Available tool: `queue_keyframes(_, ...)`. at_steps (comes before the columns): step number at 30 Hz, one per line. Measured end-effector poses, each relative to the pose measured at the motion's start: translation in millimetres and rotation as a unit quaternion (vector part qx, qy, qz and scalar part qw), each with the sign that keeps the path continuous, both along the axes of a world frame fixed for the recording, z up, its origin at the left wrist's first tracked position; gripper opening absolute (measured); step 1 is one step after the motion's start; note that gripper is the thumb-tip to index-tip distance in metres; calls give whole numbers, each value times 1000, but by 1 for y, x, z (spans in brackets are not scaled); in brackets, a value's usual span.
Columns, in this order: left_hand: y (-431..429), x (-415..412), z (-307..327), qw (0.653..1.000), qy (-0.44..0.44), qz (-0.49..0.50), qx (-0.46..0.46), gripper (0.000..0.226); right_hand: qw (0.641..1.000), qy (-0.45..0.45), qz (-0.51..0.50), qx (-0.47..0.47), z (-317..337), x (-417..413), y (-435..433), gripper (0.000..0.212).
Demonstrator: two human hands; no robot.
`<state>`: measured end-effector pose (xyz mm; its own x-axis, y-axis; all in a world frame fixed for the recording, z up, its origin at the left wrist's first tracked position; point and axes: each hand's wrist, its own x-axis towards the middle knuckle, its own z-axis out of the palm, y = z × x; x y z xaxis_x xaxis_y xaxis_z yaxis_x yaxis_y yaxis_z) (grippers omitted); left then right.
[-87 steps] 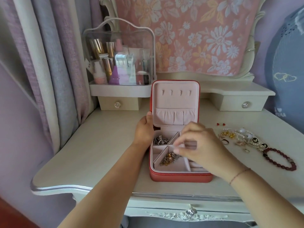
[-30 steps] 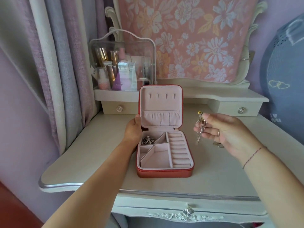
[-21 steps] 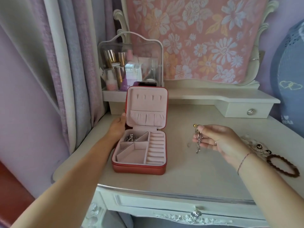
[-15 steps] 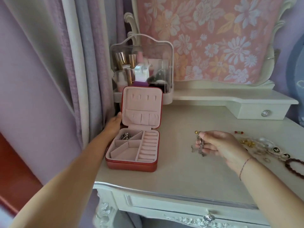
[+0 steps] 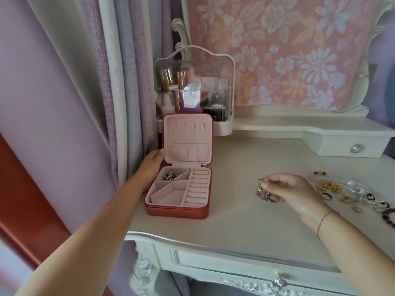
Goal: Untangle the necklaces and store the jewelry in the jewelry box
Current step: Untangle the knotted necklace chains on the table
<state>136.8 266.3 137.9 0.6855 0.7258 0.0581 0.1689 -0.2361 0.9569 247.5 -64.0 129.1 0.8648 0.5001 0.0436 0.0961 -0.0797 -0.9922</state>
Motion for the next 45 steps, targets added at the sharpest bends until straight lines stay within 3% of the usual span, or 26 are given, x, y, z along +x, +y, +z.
queue_keyframes(3,-7,-1,8,999,-34,29,12,34,999,-28,4,-26,0,0,-1,6)
queue_keyframes(8,-34,-7,29,974,-103,116,167,32,999,-24,13,-17,5,-4,0,8)
queue_keyframes(10,-69,-8,39,966,-135,88,202,22,1000,-19,14,-14,7,-4,-2,10)
queue_keyframes(14,-150,14,36,976,-81,-131,154,10,999,-31,17,-21,8,2,-10,13)
queue_keyframes(20,-204,60,3,947,4,-321,29,35,998,-43,35,-38,14,20,-24,10)
queue_keyframes(27,-202,79,-6,951,-33,-307,-36,4,999,-14,27,9,4,37,-32,8)
queue_keyframes(32,-196,79,-5,950,-65,-296,-76,9,1000,-13,8,6,2,38,-34,4)
queue_keyframes(40,-200,76,-3,963,-71,-258,-41,34,1000,-7,-16,-12,4,40,-38,16)
queue_keyframes(45,-199,75,-3,972,-68,-220,-39,31,999,20,4,45,3,41,-40,8)
